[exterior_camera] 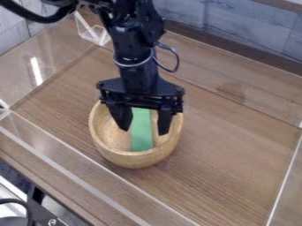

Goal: Move green stick from inside the wooden bowl to the table next to it

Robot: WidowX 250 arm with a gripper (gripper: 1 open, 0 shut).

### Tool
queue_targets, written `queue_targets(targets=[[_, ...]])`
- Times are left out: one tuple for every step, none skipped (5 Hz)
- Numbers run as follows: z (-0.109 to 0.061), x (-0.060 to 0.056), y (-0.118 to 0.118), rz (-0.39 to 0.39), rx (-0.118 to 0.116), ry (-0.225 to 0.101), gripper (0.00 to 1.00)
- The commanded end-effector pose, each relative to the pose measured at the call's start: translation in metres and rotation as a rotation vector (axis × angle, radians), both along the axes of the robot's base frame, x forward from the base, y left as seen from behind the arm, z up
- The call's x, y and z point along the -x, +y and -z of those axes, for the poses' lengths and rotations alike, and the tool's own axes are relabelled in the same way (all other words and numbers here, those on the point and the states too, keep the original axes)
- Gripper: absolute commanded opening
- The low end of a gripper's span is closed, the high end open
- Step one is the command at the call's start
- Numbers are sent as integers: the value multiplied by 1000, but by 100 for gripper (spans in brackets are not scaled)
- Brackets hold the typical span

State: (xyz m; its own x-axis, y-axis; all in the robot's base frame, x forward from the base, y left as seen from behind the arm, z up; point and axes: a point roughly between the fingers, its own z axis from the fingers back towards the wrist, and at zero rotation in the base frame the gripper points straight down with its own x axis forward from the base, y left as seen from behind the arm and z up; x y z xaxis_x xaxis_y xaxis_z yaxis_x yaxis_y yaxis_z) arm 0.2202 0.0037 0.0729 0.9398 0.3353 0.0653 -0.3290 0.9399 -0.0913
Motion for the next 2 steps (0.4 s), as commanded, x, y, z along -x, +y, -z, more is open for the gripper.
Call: queue_targets(targets=[[-6,-15,-4,17,-18,-29,100],[-6,-23,-6,2,-28,-29,100]])
